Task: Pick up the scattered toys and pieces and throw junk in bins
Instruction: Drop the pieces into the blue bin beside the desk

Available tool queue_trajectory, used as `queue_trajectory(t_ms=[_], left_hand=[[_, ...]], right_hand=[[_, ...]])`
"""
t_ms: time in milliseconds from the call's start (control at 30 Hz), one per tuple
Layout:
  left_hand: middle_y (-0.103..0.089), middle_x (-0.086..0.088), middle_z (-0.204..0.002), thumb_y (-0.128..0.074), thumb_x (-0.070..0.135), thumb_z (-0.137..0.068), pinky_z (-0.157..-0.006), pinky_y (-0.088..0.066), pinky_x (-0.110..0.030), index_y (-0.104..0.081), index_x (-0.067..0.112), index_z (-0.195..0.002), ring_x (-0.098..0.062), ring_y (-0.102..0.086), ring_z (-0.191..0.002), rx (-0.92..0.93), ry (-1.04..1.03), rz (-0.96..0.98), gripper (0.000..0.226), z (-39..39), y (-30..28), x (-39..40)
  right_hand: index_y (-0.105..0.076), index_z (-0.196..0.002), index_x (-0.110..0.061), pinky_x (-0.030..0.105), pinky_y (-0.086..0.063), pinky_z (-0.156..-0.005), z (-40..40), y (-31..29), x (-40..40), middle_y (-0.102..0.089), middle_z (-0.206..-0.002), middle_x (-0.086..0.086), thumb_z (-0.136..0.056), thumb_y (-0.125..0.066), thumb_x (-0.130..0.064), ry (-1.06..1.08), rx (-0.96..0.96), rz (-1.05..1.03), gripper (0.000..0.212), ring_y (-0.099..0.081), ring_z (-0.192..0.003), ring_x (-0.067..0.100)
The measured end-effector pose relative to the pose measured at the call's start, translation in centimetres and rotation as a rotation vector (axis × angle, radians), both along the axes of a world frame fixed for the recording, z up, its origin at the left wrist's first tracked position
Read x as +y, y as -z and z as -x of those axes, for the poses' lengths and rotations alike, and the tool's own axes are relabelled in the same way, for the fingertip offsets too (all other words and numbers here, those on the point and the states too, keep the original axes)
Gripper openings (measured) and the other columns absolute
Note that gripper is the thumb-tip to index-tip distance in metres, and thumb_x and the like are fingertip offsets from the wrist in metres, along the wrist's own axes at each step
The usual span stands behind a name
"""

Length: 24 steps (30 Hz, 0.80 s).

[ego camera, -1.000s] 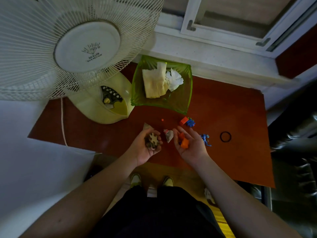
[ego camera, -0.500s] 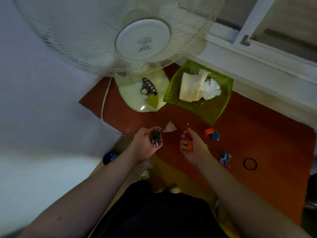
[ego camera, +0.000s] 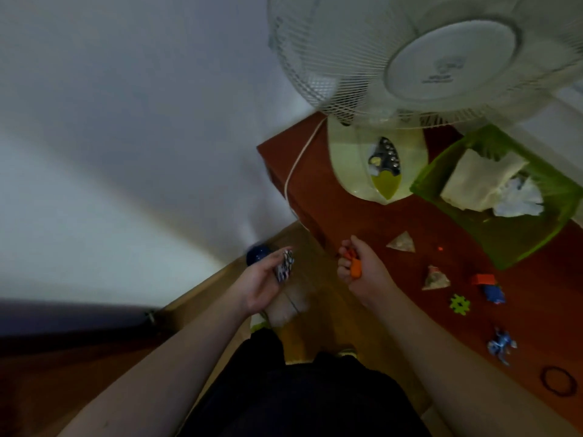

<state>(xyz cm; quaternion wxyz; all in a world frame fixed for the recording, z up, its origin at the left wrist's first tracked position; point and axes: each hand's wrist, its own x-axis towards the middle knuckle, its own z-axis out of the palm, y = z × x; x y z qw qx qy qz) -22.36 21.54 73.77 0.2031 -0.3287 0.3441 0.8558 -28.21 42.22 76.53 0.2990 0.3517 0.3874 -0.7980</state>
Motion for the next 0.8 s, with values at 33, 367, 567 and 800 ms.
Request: queue_trajectory(t_ms=[33,367,567,800], left_hand=[[-0.060,-0.011,-0.114,-0.050,0.013,-0.096,-0.080,-0.048,-0.028,-0.062,0.008,-0.120,-0.019,-0.059,-0.097,-0.012,-0.004,0.025,0.028,-0.3,0.3,-0.9],[-0.064,-0.013,-0.108,-0.057,0.019,-0.095,-0.084,-0.053,-0.025,-0.061,0.010,-0.112,-0.019,-0.064,-0.099,0.009,-0.031,0.263,0.020,0.7,2.2,-12.5],[-0.062,-0.003,-0.079,-0.054,0.037,-0.095,-0.049,-0.037,-0.019,-0.060,0.018,-0.093,-0.007,-0.061,-0.058,-0.045,0.287,0.577,0.020,1.5,3.4,-18.2],[-0.057,-0.007,-0.073,-0.044,0.029,-0.102,-0.046,-0.033,-0.023,-0.055,0.011,-0.114,-0.013,-0.049,-0.052,-0.165,0.245,0.690,0.024,2.3,7.2,-18.7]], right_hand=[[-0.057,-0.084,-0.011,0.017,-0.029,-0.039,0.1,0.2,-0.5,-0.052,-0.067,0.000,-0.096,-0.054,-0.030,0.001,0.003,-0.008,0.022,-0.040,-0.042,0.006],[-0.055,-0.088,-0.010,0.016,-0.029,-0.039,0.4,-0.9,-9.7,-0.048,-0.069,0.000,-0.096,-0.052,-0.026,-0.048,0.053,-0.054,0.018,-0.037,-0.042,0.005],[-0.057,-0.090,-0.009,0.016,-0.027,-0.038,-0.3,-0.2,-14.2,-0.049,-0.070,0.000,-0.096,-0.052,-0.026,-0.023,0.033,-0.097,0.018,-0.037,-0.046,0.006],[-0.059,-0.090,-0.010,0.017,-0.029,-0.041,1.5,3.1,-16.2,-0.053,-0.067,-0.001,-0.095,-0.053,-0.027,-0.095,0.020,-0.123,0.019,-0.038,-0.047,0.006]])
